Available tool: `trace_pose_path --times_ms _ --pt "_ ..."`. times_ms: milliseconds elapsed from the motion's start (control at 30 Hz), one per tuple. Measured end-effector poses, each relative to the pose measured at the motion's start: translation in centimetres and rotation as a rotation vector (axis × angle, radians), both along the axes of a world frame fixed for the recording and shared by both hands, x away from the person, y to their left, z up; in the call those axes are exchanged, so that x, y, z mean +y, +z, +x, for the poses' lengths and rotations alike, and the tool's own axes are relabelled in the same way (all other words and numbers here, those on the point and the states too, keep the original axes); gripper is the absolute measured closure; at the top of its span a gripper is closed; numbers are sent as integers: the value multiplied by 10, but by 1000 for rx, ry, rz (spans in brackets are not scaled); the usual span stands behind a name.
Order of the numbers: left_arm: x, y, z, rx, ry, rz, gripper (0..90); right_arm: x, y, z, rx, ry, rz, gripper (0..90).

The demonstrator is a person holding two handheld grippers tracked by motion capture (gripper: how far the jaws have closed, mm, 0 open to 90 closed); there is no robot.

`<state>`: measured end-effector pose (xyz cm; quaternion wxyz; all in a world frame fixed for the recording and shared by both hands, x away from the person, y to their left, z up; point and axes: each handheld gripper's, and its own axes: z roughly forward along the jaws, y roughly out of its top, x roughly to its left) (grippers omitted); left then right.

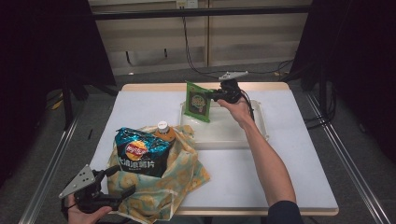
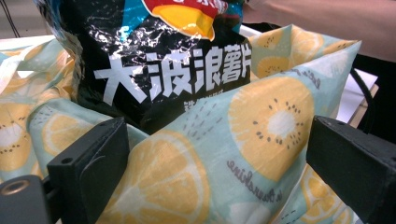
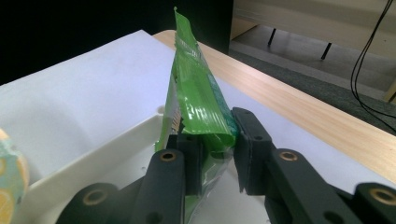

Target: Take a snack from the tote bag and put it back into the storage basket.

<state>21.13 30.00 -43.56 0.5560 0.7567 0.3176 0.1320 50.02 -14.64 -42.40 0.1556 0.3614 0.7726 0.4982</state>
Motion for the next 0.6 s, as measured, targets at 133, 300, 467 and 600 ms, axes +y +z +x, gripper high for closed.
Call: trace_pose_path --times_ms 133,300,467,600 --pt "1 0 0 -6 -1 4 62 1 -1 3 -6 -20 -16 721" --pt "0 0 0 -6 -19 -7 61 5 -4 7 3 -72 -28 691" --pt "0 0 0 -3 -14 -2 62 5 -7 10 3 -84 -48 677" --pt "2 0 1 0 -6 -6 62 5 -10 12 0 -98 -30 676"
